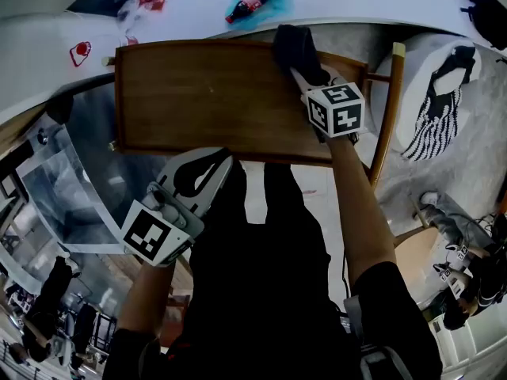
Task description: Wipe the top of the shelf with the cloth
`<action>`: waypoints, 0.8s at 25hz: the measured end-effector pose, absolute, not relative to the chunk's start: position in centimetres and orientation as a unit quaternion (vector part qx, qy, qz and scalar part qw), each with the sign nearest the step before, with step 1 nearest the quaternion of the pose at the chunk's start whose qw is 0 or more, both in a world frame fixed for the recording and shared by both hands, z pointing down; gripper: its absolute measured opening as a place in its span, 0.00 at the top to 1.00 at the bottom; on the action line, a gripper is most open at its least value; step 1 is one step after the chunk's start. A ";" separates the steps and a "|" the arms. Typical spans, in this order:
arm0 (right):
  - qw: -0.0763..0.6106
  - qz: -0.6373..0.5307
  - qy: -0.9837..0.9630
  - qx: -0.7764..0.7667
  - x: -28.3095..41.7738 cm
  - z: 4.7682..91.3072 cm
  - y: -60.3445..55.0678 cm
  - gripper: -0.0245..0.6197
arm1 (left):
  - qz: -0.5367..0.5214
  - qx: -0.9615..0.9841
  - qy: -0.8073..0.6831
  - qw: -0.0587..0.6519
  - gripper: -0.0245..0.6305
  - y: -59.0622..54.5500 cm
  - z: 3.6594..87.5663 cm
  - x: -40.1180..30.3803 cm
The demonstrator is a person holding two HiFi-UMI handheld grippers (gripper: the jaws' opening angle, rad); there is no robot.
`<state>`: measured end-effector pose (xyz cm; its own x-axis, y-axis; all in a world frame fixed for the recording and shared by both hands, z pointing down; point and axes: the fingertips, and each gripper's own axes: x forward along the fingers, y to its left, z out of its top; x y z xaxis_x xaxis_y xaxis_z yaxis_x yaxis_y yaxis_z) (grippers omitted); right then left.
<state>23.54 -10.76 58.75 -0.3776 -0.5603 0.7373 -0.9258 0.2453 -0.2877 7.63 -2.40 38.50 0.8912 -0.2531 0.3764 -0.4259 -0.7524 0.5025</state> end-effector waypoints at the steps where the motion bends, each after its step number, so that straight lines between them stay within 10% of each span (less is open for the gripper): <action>1: 0.253 0.362 -0.745 0.500 24.1 58.8 -10.6 0.85 | 0.145 0.925 -0.181 0.300 0.92 -2.3 38.5 8.0; 20: 0.249 0.367 -0.715 0.540 30.5 58.8 -8.7 0.85 | 0.160 0.932 -0.153 0.288 0.92 -1.8 38.0 13.2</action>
<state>30.46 -8.68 58.81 -0.2926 -0.5898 0.7527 -0.9554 0.1468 -0.2563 13.21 -1.80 38.05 0.9022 -0.1932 0.3857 -0.3773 -0.7870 0.4881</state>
